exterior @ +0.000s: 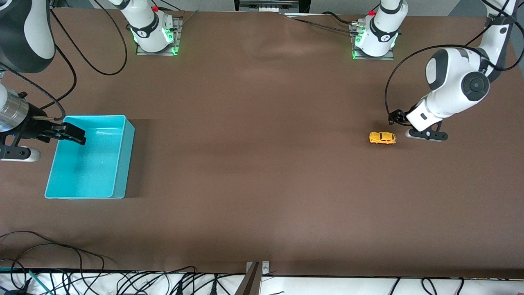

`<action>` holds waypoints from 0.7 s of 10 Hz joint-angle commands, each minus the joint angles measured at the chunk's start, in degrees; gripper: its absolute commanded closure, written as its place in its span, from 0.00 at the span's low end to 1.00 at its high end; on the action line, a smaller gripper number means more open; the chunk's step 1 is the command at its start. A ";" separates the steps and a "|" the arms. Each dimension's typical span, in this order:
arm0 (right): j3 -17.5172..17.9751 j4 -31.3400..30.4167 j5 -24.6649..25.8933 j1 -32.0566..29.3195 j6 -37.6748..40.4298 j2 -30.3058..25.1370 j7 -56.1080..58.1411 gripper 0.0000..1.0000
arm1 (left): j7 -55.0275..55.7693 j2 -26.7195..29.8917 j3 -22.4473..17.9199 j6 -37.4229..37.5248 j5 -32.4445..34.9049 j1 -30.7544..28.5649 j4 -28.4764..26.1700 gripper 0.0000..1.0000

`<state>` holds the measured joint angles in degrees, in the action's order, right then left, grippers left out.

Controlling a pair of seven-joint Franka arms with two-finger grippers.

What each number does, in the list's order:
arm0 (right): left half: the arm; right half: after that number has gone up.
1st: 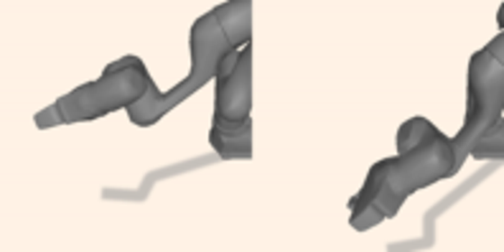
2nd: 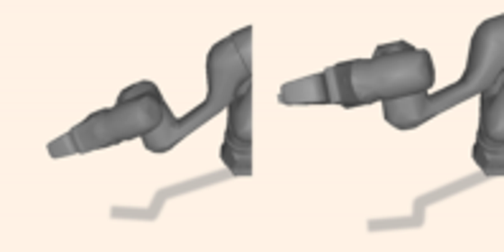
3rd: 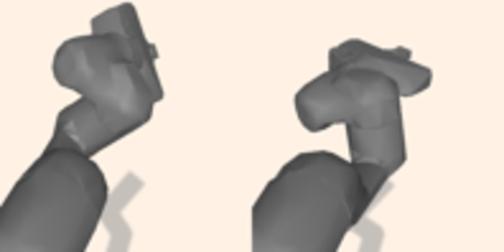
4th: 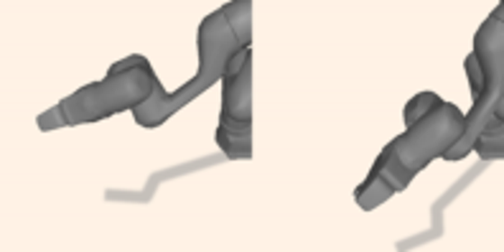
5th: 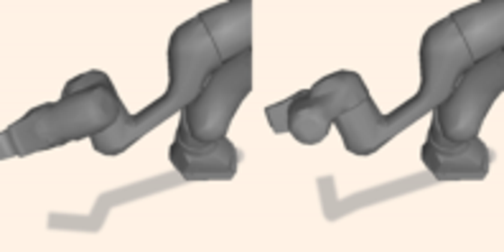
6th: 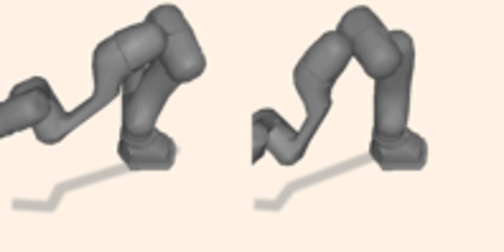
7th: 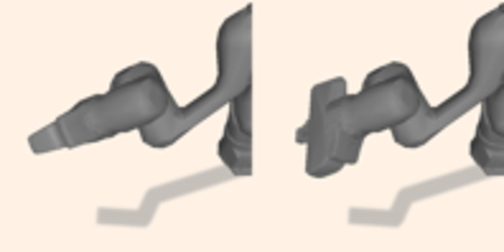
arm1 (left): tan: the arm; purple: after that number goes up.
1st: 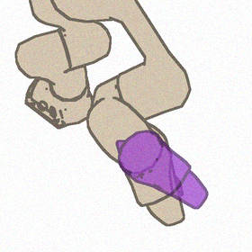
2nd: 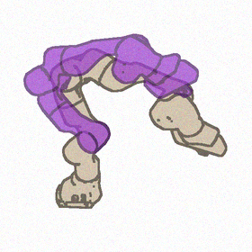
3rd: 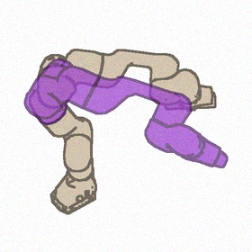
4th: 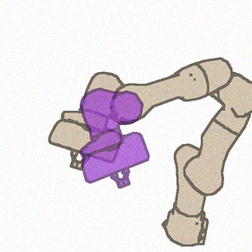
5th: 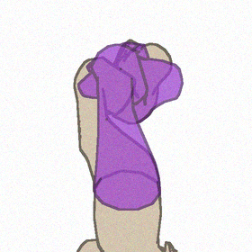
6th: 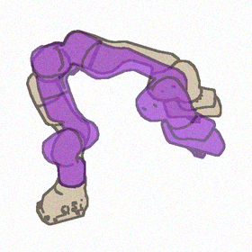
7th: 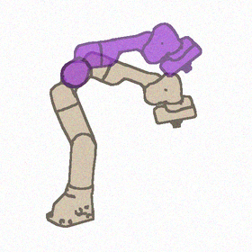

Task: Wind up and store yellow beetle car
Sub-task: 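Move the left gripper over the yellow toy car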

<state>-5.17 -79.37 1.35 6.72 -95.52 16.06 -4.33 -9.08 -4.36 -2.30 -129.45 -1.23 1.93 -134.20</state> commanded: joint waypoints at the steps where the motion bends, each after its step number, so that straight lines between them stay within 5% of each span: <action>1: -0.28 -1.05 -1.09 0.22 -0.64 -0.68 -0.41 0.00 | -12.98 -0.91 -0.25 -1.15 -1.32 0.27 -0.80 0.00; 7: -0.28 -1.14 -1.09 0.22 -0.72 -0.59 -0.41 0.00 | -51.05 -5.48 -0.34 -8.70 -1.14 0.18 -1.59 0.00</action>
<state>-5.17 -79.42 1.34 6.73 -95.52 16.12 -4.34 -51.15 -8.90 -2.36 -135.92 -1.22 1.97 -135.47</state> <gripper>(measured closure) 0.000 0.000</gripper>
